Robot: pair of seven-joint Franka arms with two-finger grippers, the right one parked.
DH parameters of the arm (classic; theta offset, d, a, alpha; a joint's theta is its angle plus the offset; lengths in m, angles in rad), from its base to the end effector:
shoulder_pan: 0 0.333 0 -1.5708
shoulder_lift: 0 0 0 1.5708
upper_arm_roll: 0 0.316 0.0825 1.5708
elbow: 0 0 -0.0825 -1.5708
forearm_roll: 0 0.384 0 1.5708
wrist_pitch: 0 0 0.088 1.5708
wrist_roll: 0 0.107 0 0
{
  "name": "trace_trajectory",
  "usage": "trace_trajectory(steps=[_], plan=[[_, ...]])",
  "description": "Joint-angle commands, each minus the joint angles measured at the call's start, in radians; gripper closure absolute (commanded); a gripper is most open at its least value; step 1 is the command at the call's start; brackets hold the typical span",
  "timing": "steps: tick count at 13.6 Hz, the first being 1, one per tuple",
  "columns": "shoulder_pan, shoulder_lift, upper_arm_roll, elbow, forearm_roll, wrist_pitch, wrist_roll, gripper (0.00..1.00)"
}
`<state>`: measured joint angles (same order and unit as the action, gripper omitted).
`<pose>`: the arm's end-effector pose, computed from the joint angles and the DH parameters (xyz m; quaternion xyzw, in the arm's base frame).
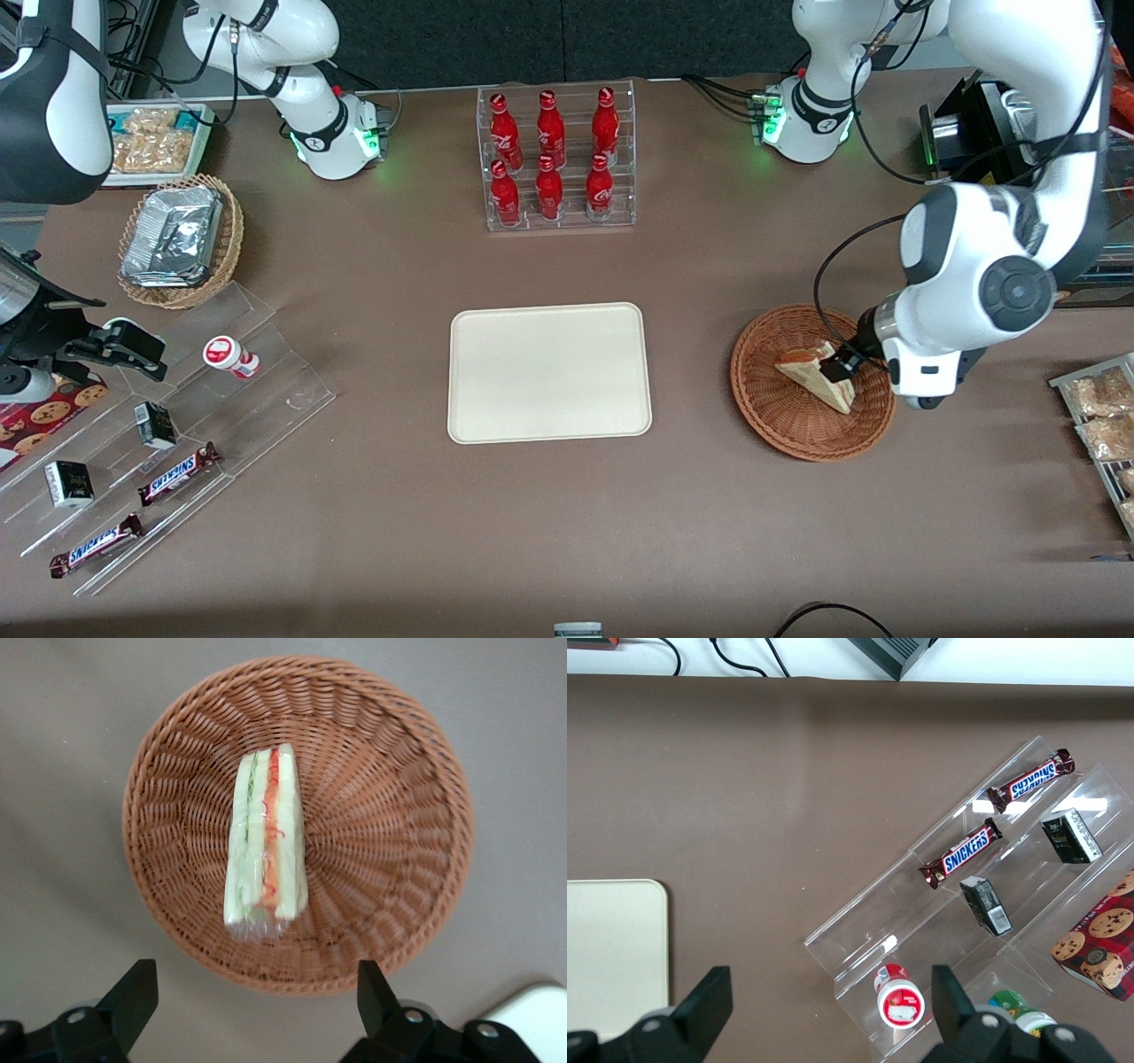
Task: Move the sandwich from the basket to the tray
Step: 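Close the left gripper on the sandwich's crust edge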
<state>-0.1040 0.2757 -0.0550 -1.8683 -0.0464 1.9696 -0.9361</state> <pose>0.5931 -0.0965 0.3554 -0.9173 -0.3876 0.0888 0.0213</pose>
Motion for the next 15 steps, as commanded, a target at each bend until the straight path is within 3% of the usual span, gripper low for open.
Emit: trace_trajectory(steps=[1, 6, 10, 11, 12, 13, 14, 15], plan=[[0.010, -0.013, 0.004, -0.093, -0.012, 0.095, -0.079, 0.01], [0.012, 0.031, 0.007, -0.213, -0.007, 0.264, -0.130, 0.01], [0.012, 0.075, 0.007, -0.218, -0.007, 0.322, -0.135, 0.02], [0.012, 0.083, 0.007, -0.221, -0.006, 0.342, -0.135, 0.23], [0.012, 0.089, 0.007, -0.232, -0.007, 0.354, -0.135, 0.56], [0.012, 0.091, 0.007, -0.239, -0.006, 0.371, -0.135, 0.81], [0.012, 0.089, 0.007, -0.239, -0.006, 0.373, -0.135, 1.00], [0.010, 0.083, 0.007, -0.235, -0.006, 0.370, -0.133, 1.00]])
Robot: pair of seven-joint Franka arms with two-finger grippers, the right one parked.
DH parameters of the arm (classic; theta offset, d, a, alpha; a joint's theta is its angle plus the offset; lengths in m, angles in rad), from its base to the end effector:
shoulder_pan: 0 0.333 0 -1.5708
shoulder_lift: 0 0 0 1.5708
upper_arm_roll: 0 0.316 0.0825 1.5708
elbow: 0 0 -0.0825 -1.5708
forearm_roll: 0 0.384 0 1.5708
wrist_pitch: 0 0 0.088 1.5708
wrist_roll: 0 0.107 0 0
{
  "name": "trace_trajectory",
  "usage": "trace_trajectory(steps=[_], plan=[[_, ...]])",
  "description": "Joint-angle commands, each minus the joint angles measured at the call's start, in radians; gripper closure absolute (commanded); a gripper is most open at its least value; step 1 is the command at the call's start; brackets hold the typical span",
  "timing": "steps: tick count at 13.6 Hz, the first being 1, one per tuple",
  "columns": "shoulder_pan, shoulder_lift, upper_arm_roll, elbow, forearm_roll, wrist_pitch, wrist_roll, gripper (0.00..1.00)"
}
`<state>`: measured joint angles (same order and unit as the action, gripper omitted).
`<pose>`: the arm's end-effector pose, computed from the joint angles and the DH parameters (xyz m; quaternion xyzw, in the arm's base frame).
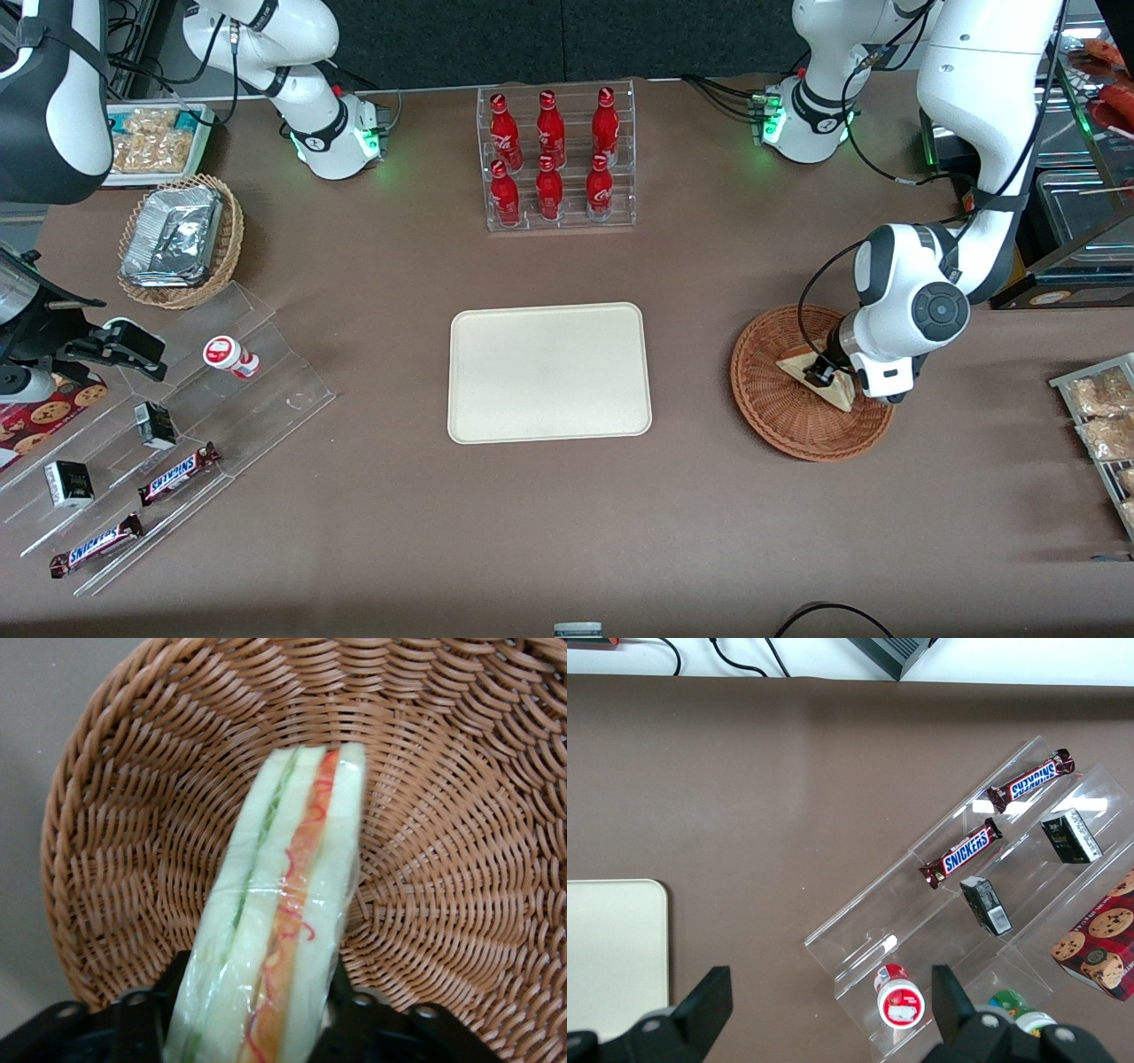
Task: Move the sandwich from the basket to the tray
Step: 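Close the left gripper on the sandwich's crust edge, then lift the sandwich and carry it over the cream tray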
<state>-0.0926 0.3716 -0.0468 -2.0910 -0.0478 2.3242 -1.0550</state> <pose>0.5638 -0.0799 0.2326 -0.8863 -0.4573 0.0711 0.0183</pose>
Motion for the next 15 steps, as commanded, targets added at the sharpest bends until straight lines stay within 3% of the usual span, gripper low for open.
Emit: trace_trajectory(steps=[1, 6, 9, 15], plan=[[-0.001, -0.020, -0.002, -0.005, -0.004, 0.007, -0.013, 1.00], [-0.068, -0.082, -0.050, 0.188, -0.009, -0.198, -0.013, 1.00], [-0.183, -0.050, -0.084, 0.356, -0.009, -0.258, -0.010, 1.00], [-0.429, 0.212, -0.085, 0.679, 0.028, -0.266, 0.114, 0.97]])
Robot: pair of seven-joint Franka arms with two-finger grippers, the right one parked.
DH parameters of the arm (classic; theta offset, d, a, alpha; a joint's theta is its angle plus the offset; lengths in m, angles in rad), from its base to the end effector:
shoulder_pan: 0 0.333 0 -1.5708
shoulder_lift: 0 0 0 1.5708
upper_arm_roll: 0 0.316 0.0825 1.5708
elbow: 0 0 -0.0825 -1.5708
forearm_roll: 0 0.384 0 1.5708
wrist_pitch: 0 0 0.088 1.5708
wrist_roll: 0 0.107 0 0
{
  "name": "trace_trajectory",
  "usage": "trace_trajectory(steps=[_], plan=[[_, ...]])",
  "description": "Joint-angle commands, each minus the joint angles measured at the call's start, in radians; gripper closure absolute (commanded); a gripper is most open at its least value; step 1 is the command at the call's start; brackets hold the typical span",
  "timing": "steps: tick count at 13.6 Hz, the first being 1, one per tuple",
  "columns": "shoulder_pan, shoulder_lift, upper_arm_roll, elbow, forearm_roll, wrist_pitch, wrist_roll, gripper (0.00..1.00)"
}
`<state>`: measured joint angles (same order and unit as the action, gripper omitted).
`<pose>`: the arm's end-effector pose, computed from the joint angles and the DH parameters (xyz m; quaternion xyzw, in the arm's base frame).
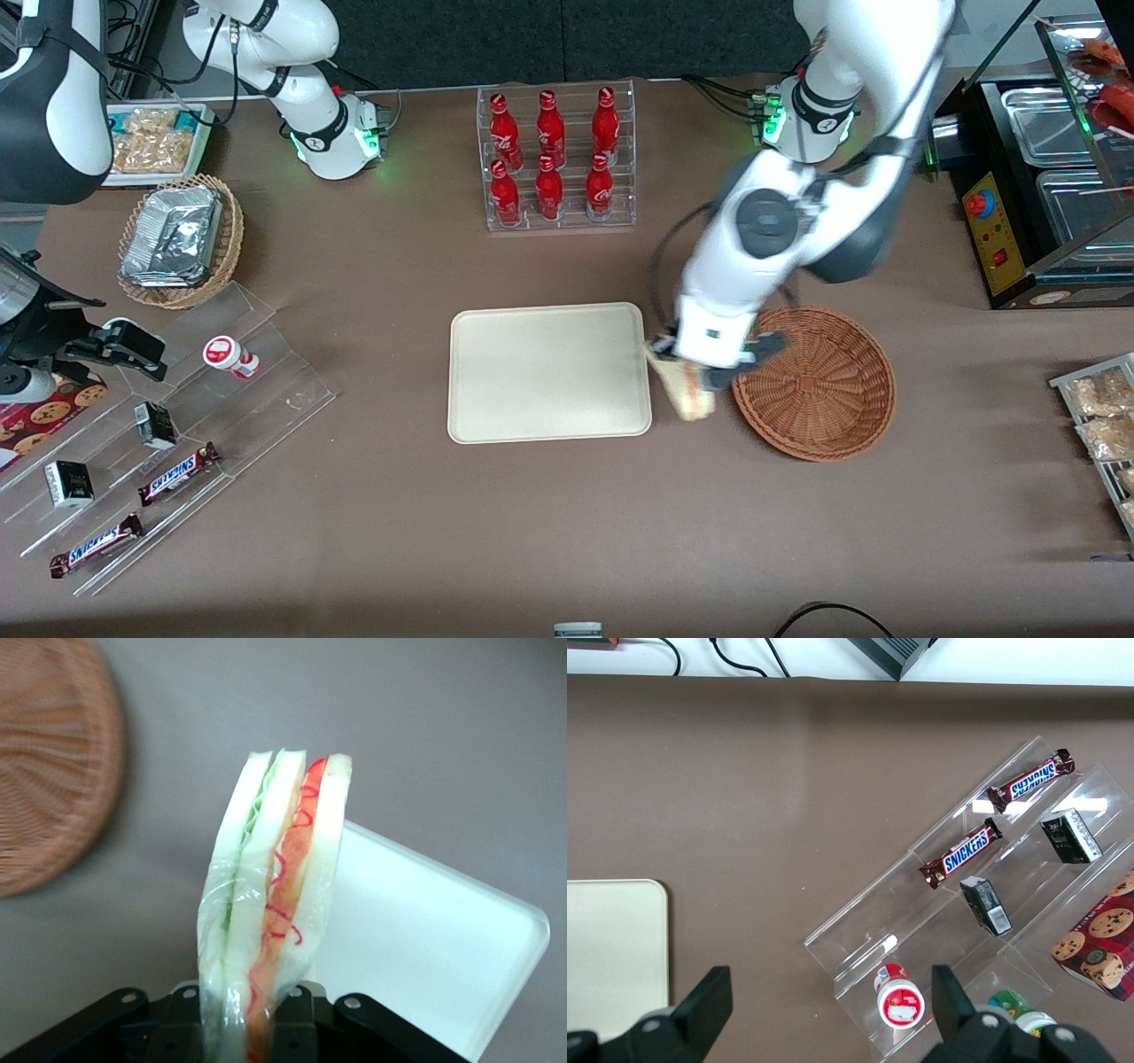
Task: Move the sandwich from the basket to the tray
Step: 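Lift the sandwich and carry it over the cream tray, then lower the sandwich onto the tray and open the left gripper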
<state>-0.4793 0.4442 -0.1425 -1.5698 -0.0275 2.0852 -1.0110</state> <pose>0.5658 -0.3909 0.3950 0.9767 0.2070 -0.0052 0.0565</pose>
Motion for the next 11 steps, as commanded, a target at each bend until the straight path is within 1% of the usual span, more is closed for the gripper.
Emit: trace_trajectory(steps=[1, 5, 9, 10, 11], plan=[[-0.060, 0.181, 0.004, 0.198, 0.006, -0.021, 0.087, 0.97], [-0.165, 0.344, -0.003, 0.351, 0.011, -0.019, 0.074, 0.97], [-0.214, 0.436, 0.000, 0.372, 0.017, 0.035, 0.066, 0.97], [-0.228, 0.455, 0.003, 0.372, 0.021, 0.039, 0.066, 0.94], [-0.238, 0.473, 0.004, 0.372, 0.041, 0.058, 0.066, 0.92]])
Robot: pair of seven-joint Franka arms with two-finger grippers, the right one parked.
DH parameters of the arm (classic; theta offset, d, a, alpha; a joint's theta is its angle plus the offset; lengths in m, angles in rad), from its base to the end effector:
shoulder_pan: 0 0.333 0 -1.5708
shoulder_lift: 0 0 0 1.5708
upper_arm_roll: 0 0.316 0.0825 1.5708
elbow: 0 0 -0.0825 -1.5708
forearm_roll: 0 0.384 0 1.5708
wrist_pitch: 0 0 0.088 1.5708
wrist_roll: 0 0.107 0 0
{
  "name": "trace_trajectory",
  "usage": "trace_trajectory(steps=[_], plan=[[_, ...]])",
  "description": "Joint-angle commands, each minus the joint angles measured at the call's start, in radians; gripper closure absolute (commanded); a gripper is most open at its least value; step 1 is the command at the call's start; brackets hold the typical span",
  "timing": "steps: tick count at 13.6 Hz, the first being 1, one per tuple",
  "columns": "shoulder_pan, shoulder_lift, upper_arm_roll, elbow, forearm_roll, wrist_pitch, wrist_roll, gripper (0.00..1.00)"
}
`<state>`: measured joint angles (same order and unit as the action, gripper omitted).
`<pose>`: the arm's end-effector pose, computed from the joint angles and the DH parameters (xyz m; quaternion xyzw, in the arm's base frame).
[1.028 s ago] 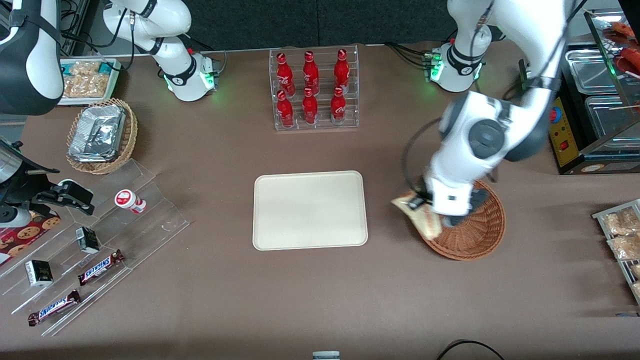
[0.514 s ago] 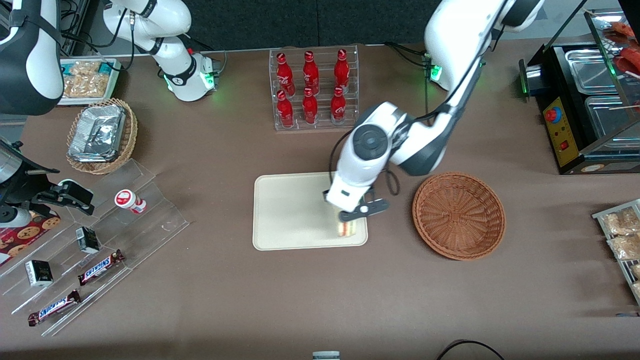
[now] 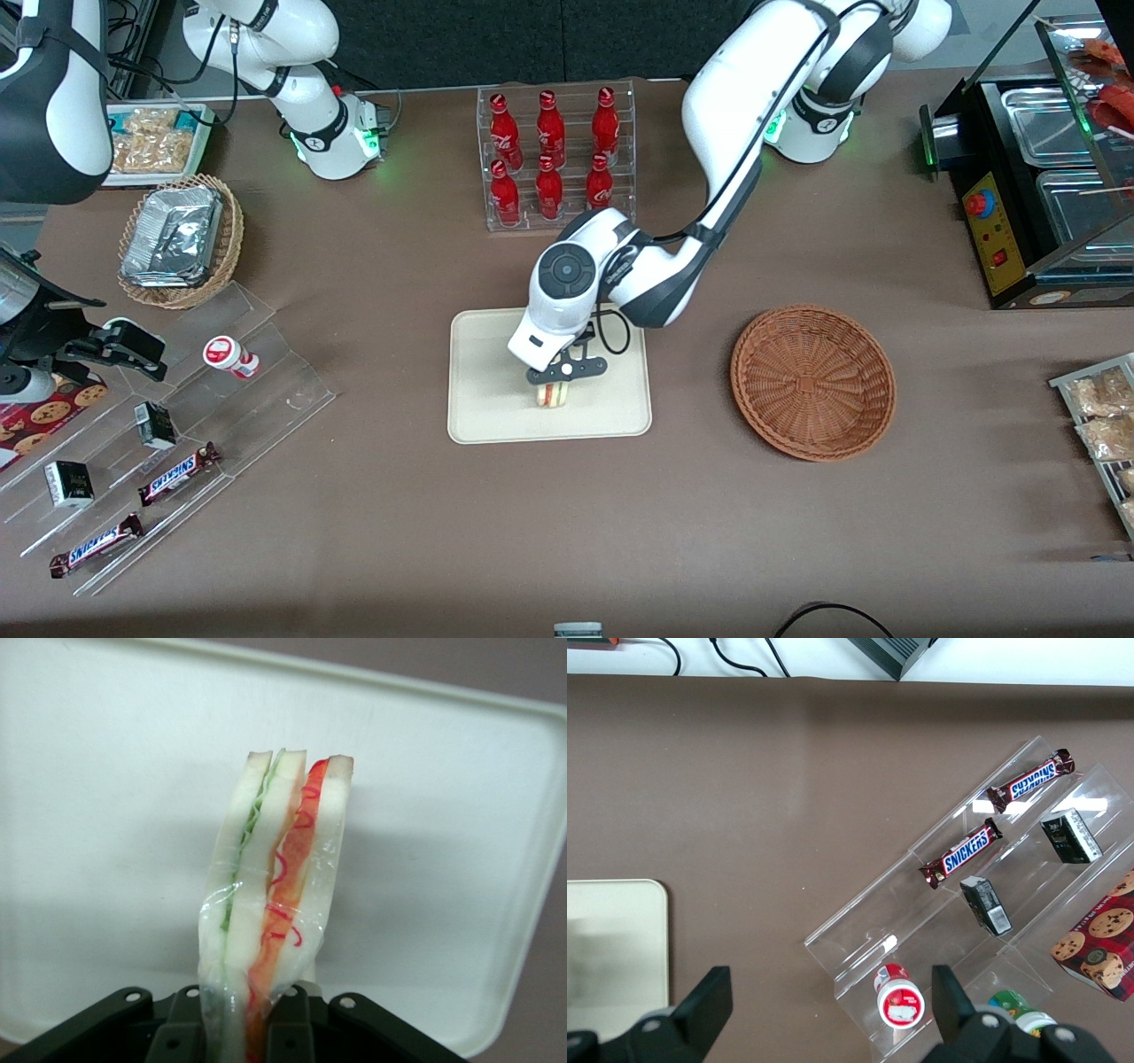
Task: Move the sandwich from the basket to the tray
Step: 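Lower the sandwich onto the tray and open the left gripper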
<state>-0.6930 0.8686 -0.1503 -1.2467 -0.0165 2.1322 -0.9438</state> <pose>0.5242 -0.5449 0.2452 0.9946 0.0813 -0.0419 0.0500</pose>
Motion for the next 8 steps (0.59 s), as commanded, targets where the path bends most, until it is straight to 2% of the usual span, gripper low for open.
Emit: trace_trajectory(steps=[1, 2, 3, 4, 6, 8], plan=[[-0.026, 0.062, 0.012, 0.049, 0.039, 0.026, -0.001, 0.86], [-0.028, 0.070, 0.012, 0.050, 0.043, 0.028, -0.001, 0.71], [-0.031, 0.069, 0.012, 0.050, 0.043, 0.029, -0.007, 0.22], [-0.031, 0.063, 0.012, 0.052, 0.043, 0.028, -0.039, 0.01], [-0.026, 0.035, 0.014, 0.072, 0.043, -0.009, -0.075, 0.00], [-0.013, -0.003, 0.017, 0.126, 0.041, -0.122, -0.066, 0.00]])
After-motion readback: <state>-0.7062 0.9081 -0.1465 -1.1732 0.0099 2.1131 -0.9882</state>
